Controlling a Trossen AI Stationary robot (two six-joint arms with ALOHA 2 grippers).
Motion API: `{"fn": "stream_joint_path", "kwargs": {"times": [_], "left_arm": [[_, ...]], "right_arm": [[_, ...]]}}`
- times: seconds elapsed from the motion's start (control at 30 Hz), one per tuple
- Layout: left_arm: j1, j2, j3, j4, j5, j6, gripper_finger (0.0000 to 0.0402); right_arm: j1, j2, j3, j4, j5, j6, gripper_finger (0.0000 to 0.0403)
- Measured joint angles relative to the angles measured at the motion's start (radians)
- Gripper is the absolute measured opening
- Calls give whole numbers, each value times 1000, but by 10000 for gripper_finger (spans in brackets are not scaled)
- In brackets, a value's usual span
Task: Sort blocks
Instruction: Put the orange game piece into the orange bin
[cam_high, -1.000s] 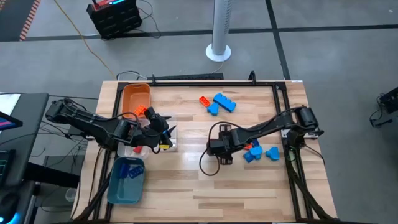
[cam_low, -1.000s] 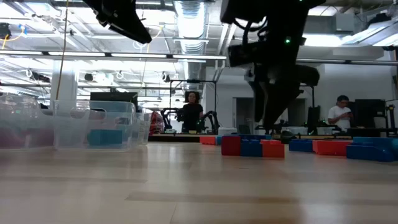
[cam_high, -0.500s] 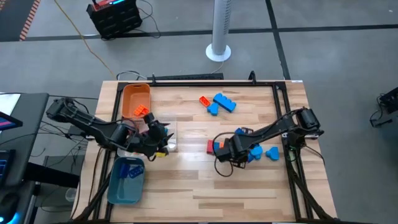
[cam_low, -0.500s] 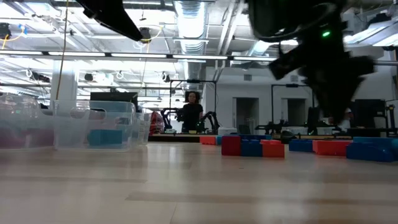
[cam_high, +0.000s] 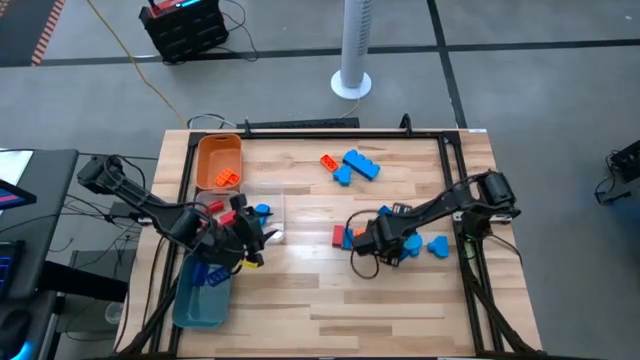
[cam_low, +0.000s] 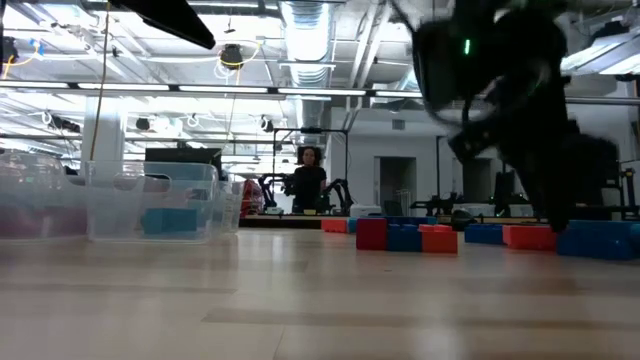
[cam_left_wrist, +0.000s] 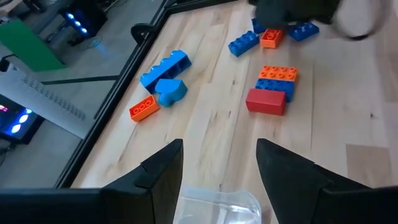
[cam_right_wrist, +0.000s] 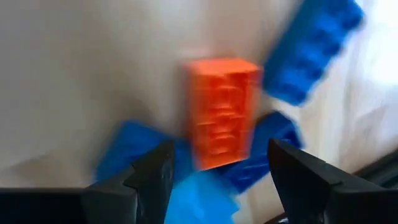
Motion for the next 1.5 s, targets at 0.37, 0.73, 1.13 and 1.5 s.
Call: {"fn": "stream_joint_path", "kwargs": {"times": [0.37, 0.73, 1.13, 1.5], "left_arm": [[-13, 0, 0, -11, 0, 0, 197], [-13, 0, 1, -35, 0, -15, 197], [-13, 0, 1, -58, -1, -18, 197], [0, 0, 0, -50, 0, -18, 197]], "right_arm": [[-89, -243, -226, 282, -2, -34, 265], [-63, -172, -284, 420, 5, -138, 265], [-63, -172, -286, 438, -5, -138, 173], [-44, -315, -243, 463, 46, -120, 110]]}}
